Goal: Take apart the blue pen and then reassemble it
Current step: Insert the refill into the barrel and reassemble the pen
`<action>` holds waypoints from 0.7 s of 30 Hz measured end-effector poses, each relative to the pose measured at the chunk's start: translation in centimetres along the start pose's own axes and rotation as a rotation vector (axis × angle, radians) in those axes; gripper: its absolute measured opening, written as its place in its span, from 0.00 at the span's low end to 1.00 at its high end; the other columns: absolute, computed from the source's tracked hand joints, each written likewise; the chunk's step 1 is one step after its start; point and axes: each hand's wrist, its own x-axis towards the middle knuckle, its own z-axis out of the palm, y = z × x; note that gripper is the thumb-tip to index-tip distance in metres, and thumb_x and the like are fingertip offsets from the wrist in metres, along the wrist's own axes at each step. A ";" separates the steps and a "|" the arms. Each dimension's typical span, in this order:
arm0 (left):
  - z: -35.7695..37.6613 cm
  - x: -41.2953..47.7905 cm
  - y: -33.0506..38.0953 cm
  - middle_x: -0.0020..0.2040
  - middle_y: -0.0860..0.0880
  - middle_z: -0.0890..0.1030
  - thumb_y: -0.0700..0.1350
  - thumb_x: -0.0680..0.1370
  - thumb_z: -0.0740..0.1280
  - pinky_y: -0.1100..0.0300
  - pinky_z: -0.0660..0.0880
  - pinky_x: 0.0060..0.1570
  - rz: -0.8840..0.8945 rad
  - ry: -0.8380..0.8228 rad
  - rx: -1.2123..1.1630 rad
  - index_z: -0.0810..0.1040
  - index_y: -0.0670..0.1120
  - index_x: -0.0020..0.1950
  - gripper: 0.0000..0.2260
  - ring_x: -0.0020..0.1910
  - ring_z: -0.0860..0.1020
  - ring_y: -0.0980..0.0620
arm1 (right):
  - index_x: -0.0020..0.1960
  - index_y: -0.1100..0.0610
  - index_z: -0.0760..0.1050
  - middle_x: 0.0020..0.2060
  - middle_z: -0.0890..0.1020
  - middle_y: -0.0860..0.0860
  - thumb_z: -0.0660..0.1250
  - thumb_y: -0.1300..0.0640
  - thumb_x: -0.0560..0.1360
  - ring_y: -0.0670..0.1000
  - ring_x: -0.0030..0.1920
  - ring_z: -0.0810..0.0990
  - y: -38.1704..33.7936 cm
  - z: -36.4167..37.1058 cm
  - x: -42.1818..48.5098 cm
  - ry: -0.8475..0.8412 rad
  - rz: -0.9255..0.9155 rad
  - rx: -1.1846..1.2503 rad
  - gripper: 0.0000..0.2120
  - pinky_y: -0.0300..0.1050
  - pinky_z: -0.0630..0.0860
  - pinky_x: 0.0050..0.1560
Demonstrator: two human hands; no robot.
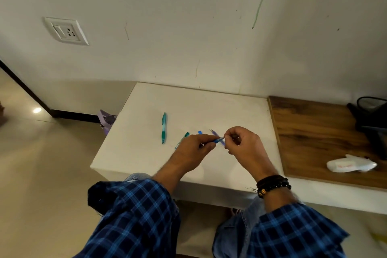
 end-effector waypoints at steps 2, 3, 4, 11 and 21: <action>0.0 0.1 0.0 0.57 0.53 0.83 0.50 0.82 0.63 0.66 0.69 0.52 -0.002 0.000 0.008 0.78 0.54 0.67 0.14 0.49 0.76 0.58 | 0.47 0.50 0.78 0.40 0.83 0.46 0.66 0.56 0.80 0.50 0.42 0.83 -0.1 -0.1 0.0 -0.007 -0.004 -0.020 0.04 0.44 0.84 0.47; 0.0 0.1 -0.1 0.58 0.53 0.83 0.50 0.82 0.63 0.66 0.69 0.52 -0.001 0.000 0.012 0.78 0.54 0.67 0.14 0.48 0.76 0.59 | 0.47 0.50 0.78 0.40 0.83 0.47 0.66 0.56 0.80 0.51 0.42 0.83 -0.1 -0.1 0.0 -0.009 -0.006 -0.031 0.04 0.44 0.84 0.46; 0.0 0.1 -0.1 0.58 0.53 0.83 0.50 0.82 0.63 0.65 0.69 0.52 -0.002 -0.001 0.014 0.78 0.53 0.67 0.14 0.49 0.76 0.58 | 0.47 0.50 0.78 0.40 0.83 0.47 0.66 0.56 0.80 0.51 0.42 0.83 -0.1 -0.1 0.0 -0.011 -0.008 -0.040 0.04 0.44 0.84 0.46; -0.2 0.1 -0.2 0.58 0.52 0.82 0.50 0.82 0.63 0.64 0.70 0.53 0.001 -0.013 0.006 0.78 0.53 0.67 0.14 0.50 0.77 0.57 | 0.48 0.51 0.77 0.40 0.82 0.47 0.66 0.56 0.80 0.51 0.42 0.83 -0.1 -0.2 0.0 -0.006 -0.013 -0.059 0.03 0.44 0.84 0.47; -0.5 0.5 -0.9 0.58 0.53 0.82 0.50 0.82 0.63 0.64 0.69 0.53 -0.006 -0.036 0.041 0.78 0.55 0.67 0.14 0.50 0.76 0.58 | 0.48 0.52 0.78 0.41 0.83 0.49 0.66 0.56 0.80 0.52 0.43 0.83 0.1 -0.8 -0.2 -0.015 0.019 -0.019 0.03 0.47 0.85 0.48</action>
